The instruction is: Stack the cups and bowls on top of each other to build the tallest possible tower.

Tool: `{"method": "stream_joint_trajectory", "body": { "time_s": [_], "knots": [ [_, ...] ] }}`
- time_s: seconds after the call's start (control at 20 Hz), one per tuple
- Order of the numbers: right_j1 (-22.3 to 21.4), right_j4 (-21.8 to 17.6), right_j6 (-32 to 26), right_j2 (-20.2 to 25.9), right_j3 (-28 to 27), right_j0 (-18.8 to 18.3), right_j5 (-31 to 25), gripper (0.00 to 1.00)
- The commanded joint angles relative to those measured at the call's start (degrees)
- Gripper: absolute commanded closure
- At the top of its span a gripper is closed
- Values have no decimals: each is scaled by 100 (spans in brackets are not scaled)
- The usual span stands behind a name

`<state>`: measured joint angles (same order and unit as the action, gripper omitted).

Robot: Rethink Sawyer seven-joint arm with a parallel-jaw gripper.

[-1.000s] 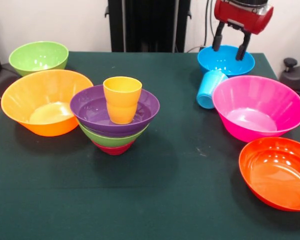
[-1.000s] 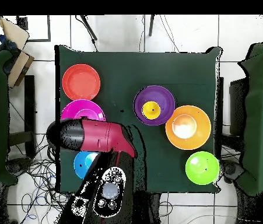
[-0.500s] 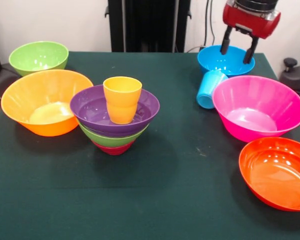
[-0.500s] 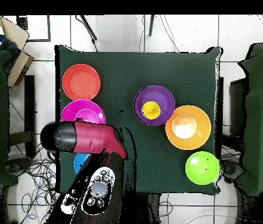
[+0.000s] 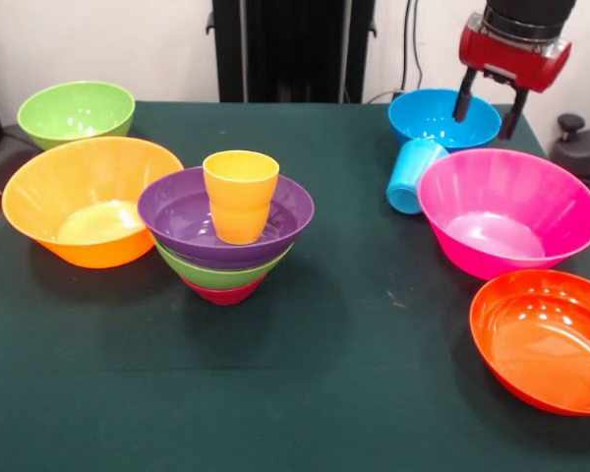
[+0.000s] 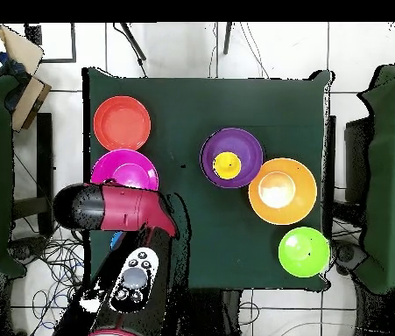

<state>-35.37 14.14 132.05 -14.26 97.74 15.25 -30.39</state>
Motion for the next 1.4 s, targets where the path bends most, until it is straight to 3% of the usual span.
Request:
{"method": "stream_joint_trajectory", "body": {
  "time_s": [0.05,0.25,0.65,1.4],
  "knots": [
    [578,194,1370,149,97,226,547,0],
    [869,174,1356,-14,104,365,740,0],
    [1009,302,1335,-275,-75,590,120,0],
    [1001,773,1323,-136,-145,707,-133,0]
  ]
}}
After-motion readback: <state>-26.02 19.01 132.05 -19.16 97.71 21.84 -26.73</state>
